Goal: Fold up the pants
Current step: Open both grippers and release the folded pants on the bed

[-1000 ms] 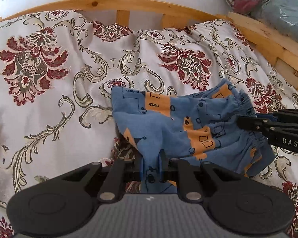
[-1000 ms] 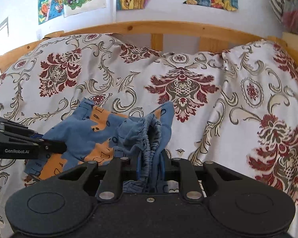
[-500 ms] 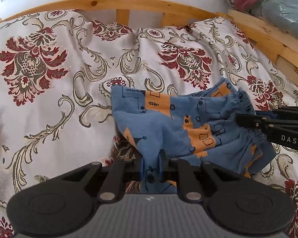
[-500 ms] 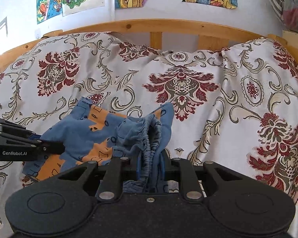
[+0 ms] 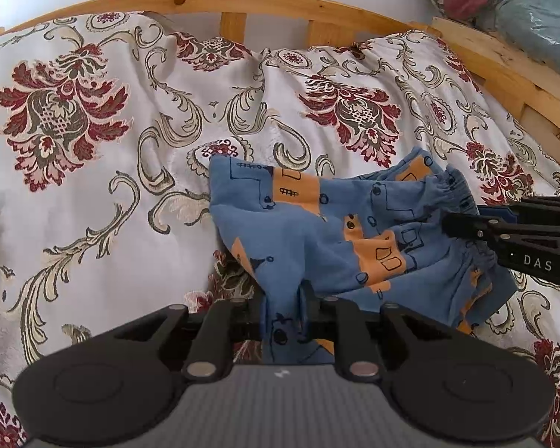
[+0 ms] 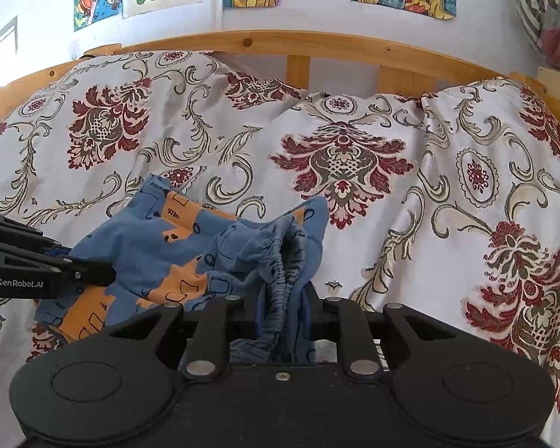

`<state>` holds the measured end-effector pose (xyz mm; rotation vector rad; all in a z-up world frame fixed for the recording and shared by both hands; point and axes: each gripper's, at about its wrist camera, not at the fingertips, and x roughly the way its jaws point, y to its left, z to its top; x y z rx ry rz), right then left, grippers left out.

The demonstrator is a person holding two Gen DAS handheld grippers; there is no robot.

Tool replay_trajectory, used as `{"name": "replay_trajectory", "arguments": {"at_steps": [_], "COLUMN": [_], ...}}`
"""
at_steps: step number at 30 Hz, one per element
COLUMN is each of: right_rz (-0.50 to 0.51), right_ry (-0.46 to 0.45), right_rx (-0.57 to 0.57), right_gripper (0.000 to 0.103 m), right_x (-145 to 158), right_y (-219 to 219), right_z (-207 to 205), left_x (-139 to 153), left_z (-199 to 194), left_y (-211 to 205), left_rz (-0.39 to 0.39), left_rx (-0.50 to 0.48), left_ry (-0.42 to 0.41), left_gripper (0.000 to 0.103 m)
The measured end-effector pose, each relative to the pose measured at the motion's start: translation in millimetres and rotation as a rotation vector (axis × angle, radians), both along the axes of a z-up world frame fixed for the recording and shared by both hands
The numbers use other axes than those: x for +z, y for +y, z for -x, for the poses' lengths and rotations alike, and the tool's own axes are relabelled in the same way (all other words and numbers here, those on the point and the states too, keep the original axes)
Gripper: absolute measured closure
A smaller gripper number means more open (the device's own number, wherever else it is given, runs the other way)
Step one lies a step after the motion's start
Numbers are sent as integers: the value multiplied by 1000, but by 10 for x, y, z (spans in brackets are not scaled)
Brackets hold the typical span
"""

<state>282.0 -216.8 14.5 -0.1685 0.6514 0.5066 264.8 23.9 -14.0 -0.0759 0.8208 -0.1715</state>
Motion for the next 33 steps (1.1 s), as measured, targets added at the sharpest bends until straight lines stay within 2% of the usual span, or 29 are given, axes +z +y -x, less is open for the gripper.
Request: {"name": "replay_trajectory", "arguments": {"at_steps": [3, 6, 8, 9, 10, 12, 14, 16, 19, 23, 30, 33], "right_rz": [5, -11, -27, -35, -43, -59, -86, -109, -138, -172, -220, -239], "right_ry": [-4, -7, -15, -20, -27, -45, -63, -78, -99, -133, -156, -144], "right_rx": [-15, -36, -50, -55, -61, -76, -95, -114, -138, -167, -196, -210], "right_gripper": [76, 64, 53, 52, 47, 39, 30, 24, 16, 5, 1, 1], "right_x": [6, 32, 64, 85, 115, 178, 251, 318, 410, 510, 588, 575], "right_y": [-10, -45, -77, -90, -110, -152, -212, -262, -321, -378, -408, -427], "right_z": [25, 76, 137, 168, 208, 292, 391, 478, 616, 830, 1239, 1413], "left_x": [15, 48, 87, 110, 134, 182, 232, 288, 381, 489, 594, 557], "left_z": [16, 69, 133, 174, 218, 320, 417, 538, 708, 906, 1283, 1452], "left_y": [24, 30, 24, 27, 34, 64, 96, 117, 142, 166, 139, 98], "left_rz": [22, 30, 25, 27, 35, 66, 97, 112, 115, 121, 84, 54], "left_rx": [15, 17, 26, 38, 52, 83, 111, 141, 174, 224, 289, 295], "left_ry": [12, 9, 2, -2, -10, -22, -25, -40, -74, -113, -178, -180], "left_gripper": [74, 67, 54, 43, 38, 37, 30, 15, 3, 0, 0, 0]}}
